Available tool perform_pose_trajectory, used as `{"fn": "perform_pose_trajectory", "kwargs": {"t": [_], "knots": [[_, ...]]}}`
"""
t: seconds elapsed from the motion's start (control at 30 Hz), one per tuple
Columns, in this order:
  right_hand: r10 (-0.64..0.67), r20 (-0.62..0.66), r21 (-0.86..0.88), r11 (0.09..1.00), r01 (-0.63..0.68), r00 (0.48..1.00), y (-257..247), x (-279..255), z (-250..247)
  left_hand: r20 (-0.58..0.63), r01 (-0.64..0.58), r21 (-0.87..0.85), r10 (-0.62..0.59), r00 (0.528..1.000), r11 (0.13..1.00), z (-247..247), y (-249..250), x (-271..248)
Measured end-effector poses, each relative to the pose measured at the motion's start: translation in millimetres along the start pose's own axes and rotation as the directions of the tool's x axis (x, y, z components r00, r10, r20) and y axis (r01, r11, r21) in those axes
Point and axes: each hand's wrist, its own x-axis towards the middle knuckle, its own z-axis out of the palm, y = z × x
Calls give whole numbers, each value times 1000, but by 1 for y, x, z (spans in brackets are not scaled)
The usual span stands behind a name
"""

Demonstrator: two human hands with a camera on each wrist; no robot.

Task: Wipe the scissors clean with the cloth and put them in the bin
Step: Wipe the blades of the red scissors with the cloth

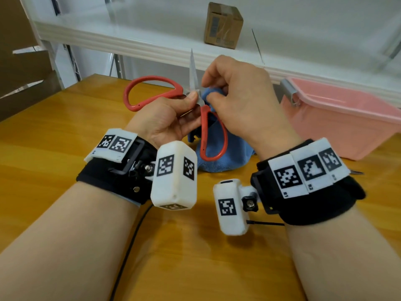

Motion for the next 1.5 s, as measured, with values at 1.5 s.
{"fn": "perform_pose_trajectory", "kwargs": {"t": [1.5], "knots": [[-10, 60, -99, 995, 16, 998, 5, -6, 10, 22, -14, 235, 9, 1000, 972, 4, -7, -3]]}}
